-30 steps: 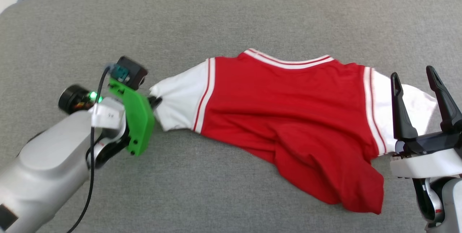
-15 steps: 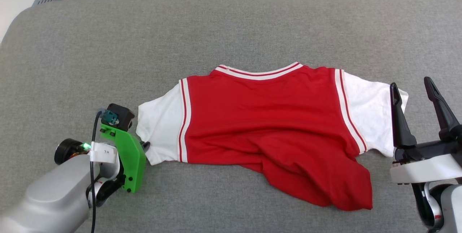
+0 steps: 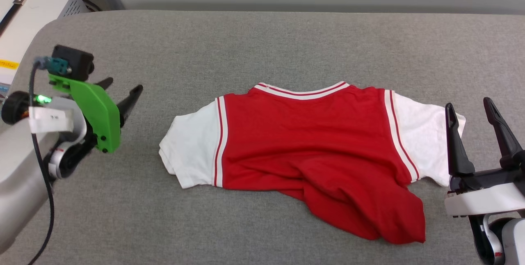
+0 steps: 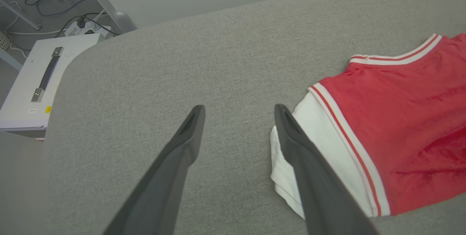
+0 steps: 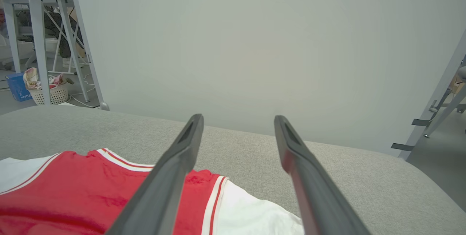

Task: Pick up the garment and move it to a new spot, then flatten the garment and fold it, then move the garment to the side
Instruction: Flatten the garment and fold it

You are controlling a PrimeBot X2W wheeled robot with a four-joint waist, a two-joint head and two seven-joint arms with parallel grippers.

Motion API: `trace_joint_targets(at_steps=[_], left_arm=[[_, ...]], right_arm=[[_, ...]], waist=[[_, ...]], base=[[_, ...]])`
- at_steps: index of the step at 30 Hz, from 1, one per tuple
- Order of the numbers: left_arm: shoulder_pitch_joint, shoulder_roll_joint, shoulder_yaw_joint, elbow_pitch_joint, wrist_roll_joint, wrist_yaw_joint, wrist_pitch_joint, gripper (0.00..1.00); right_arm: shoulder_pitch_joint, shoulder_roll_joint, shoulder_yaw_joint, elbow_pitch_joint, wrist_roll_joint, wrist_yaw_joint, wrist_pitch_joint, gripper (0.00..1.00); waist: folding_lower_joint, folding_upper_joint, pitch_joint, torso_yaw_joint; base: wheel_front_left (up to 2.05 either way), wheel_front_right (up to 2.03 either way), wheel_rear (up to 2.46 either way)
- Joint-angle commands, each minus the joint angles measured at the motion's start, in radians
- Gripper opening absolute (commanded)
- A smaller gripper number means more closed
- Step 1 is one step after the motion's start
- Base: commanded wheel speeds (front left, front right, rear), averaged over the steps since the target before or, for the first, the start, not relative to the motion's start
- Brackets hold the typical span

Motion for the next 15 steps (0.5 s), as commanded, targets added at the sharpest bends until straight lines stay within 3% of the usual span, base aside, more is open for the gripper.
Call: trace_joint_targets(at_steps=[1,7,15], left_arm=[[-0.033,0.016,0.007,-0.014,-0.005,0.007,0.019,1.00],[-0.116,0.036,0.006,-0.023,-0.042,-0.013,0.175,1.00],[-0.157,-0.003,-0.075,0.018,-0.070,-0.057,0.414,1.00]], right_arm=[[0.008,0.002,0.001,-0.005,0.000,-0.001,-0.005,1.00],[-0.006,-0.001,0.002,-0.016,0.001,-0.001,-0.005,1.00],[-0.029,-0.001,0.004,-0.019,0.000,-0.001,-0.005,1.00]], waist=[[0.0000,0.0000,0.005,-0.002],[0.0000,0.0000,0.031,-0.015],[0.0000,0.0000,0.071,-0.036]], base=[[0.00,0.00,0.00],[0.00,0.00,0.00],[0.00,0.00,0.00]])
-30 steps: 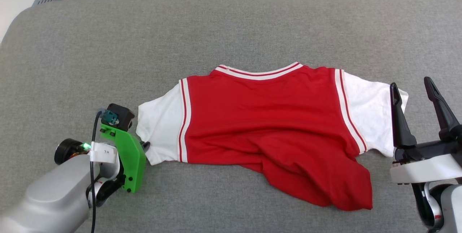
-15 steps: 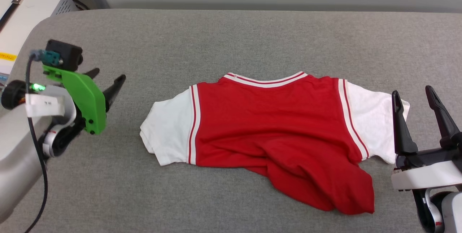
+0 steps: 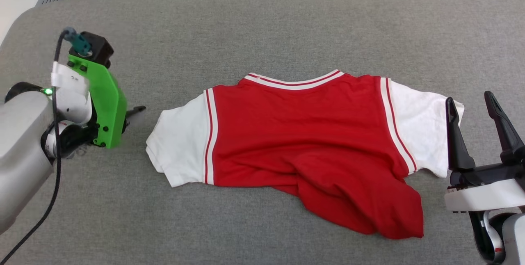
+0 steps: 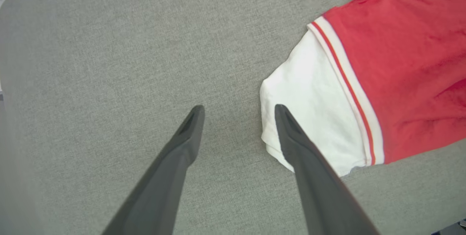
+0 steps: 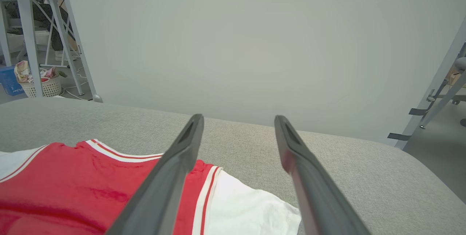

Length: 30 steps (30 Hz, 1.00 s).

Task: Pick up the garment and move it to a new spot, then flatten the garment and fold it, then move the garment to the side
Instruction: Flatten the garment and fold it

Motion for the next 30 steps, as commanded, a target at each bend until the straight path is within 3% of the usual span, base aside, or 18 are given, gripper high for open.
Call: trace_joint_targets(at_steps=[1,17,18,19,30], left_arm=[[-0.015,-0.015,-0.013,0.013,-0.011,-0.009,0.021,1.00],[0.045,-0.119,-0.117,0.223,0.030,-0.059,0.094,1.00],[0.049,-0.122,-0.118,0.231,0.026,-0.063,0.088,0.29],[0.054,-0.127,-0.118,0.239,0.021,-0.067,0.082,0.00],[0.058,-0.132,-0.080,0.216,0.080,-0.070,-0.186,0.00]], right_arm=[[-0.022,0.000,0.003,-0.005,0.000,-0.001,-0.005,1.00],[-0.081,-0.002,0.014,0.005,0.001,-0.001,-0.005,1.00],[-0.081,-0.002,0.012,0.005,0.002,-0.001,-0.005,1.00],[-0.081,-0.004,0.009,0.005,0.002,-0.001,-0.005,1.00],[-0.118,-0.079,-0.031,-0.001,-0.006,-0.001,-0.005,1.00]], waist=[[0.0000,0.0000,0.018,-0.013],[0.0000,0.0000,0.096,-0.068],[0.0000,0.0000,0.097,-0.068],[0.0000,0.0000,0.096,-0.067],[0.0000,0.0000,0.025,-0.029]], base=[[0.00,0.00,0.00],[0.00,0.00,0.00],[0.00,0.00,0.00],[0.00,0.00,0.00],[0.00,0.00,0.00]])
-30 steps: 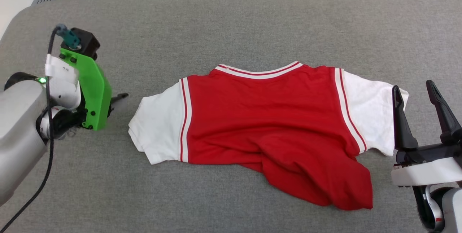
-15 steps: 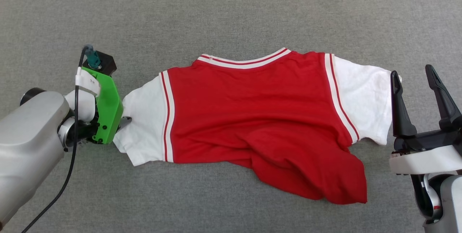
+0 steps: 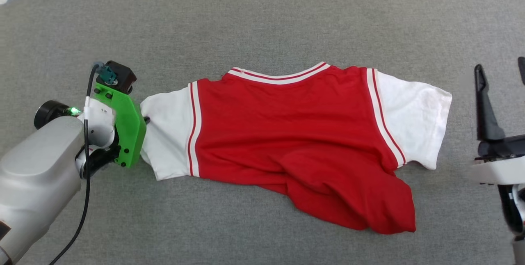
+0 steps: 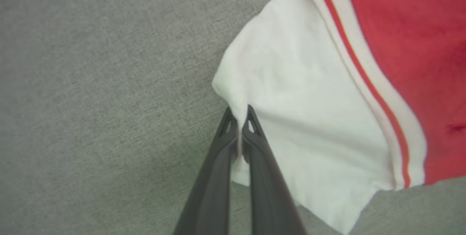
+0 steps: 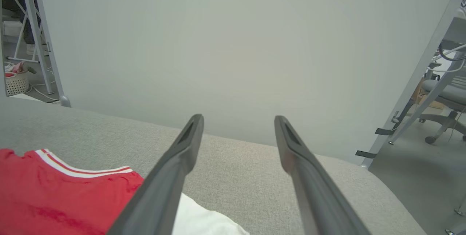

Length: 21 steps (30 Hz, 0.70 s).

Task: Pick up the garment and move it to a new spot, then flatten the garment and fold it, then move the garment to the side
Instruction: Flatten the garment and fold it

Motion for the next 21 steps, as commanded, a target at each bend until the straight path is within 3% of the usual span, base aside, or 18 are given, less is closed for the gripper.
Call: trace_joint_targets(at_steps=[1,5,8,12,21], left_arm=[[0.013,0.005,0.014,-0.017,0.013,0.011,-0.044,0.00],[0.031,0.029,0.044,-0.090,0.016,0.045,-0.123,0.00],[0.043,0.046,0.055,-0.156,0.022,0.076,-0.155,0.00],[0.057,0.066,0.058,-0.249,0.035,0.118,-0.172,0.00],[0.054,0.095,0.058,-0.405,0.079,0.192,-0.183,0.00]], right_arm=[[-0.032,-0.028,-0.008,-0.004,-0.001,-0.001,-0.005,1.00],[-0.082,-0.120,-0.006,0.022,0.028,-0.001,0.007,1.00],[-0.131,-0.196,0.021,0.041,0.071,-0.001,0.086,1.00],[-0.211,-0.290,0.075,0.059,0.182,-0.001,0.243,1.00],[-0.327,-0.523,0.260,0.167,0.512,-0.001,0.734,1.00]], waist=[[0.0000,0.0000,-0.027,0.021],[0.0000,0.0000,-0.050,0.039],[0.0000,0.0000,-0.058,0.052],[0.0000,0.0000,-0.057,0.070],[0.0000,0.0000,-0.014,0.103]], base=[[0.00,0.00,0.00],[0.00,0.00,0.00],[0.00,0.00,0.00],[0.00,0.00,0.00],[0.00,0.00,0.00]])
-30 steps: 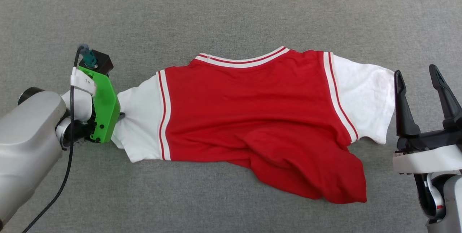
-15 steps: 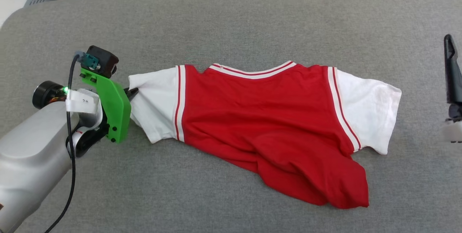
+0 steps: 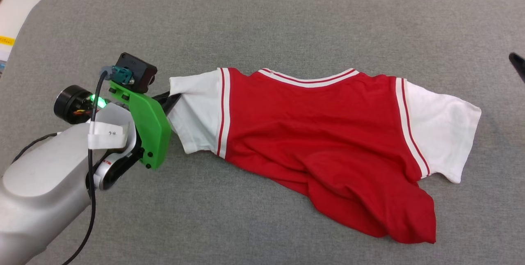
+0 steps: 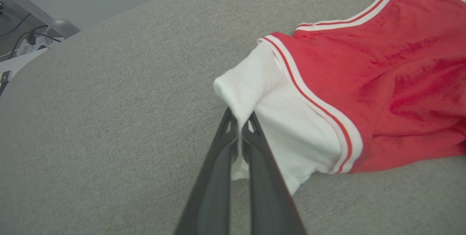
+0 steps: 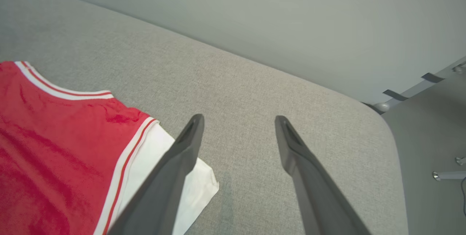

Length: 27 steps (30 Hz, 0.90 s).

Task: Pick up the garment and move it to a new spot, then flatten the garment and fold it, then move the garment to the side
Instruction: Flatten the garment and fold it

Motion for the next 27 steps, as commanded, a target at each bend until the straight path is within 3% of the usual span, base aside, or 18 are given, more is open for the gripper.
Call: trace_joint_targets(at_steps=[1,5,9,17,25,27], left_arm=[[0.001,0.009,0.004,-0.016,0.010,0.011,-0.008,0.00],[-0.013,0.016,0.012,-0.056,0.023,0.027,-0.013,0.00],[-0.030,0.021,0.018,-0.083,0.033,0.036,-0.015,0.00],[-0.059,0.021,0.032,-0.106,0.046,0.044,-0.024,0.00],[-0.062,0.003,0.031,-0.080,0.045,0.034,-0.039,0.00],[-0.058,0.001,0.031,-0.069,0.042,0.031,-0.043,0.00]], right_arm=[[-0.021,-0.023,0.028,0.018,0.052,-0.001,0.073,1.00],[-0.057,-0.054,0.069,0.084,0.163,-0.001,0.251,1.00],[-0.093,-0.050,0.103,0.132,0.184,-0.001,0.342,1.00],[-0.146,0.018,0.181,0.239,0.168,-0.001,0.365,1.00],[-0.092,0.041,0.318,0.313,0.194,-0.001,0.346,1.00],[-0.096,0.042,0.324,0.318,0.203,-0.001,0.307,0.00]], waist=[[0.0000,0.0000,0.022,0.013],[0.0000,0.0000,0.055,0.024],[0.0000,0.0000,0.090,0.035],[0.0000,0.0000,0.162,0.050],[0.0000,0.0000,0.175,0.054],[0.0000,0.0000,0.167,0.050]], base=[[0.00,0.00,0.00],[0.00,0.00,0.00],[0.00,0.00,0.00],[0.00,0.00,0.00],[0.00,0.00,0.00],[0.00,0.00,0.00]])
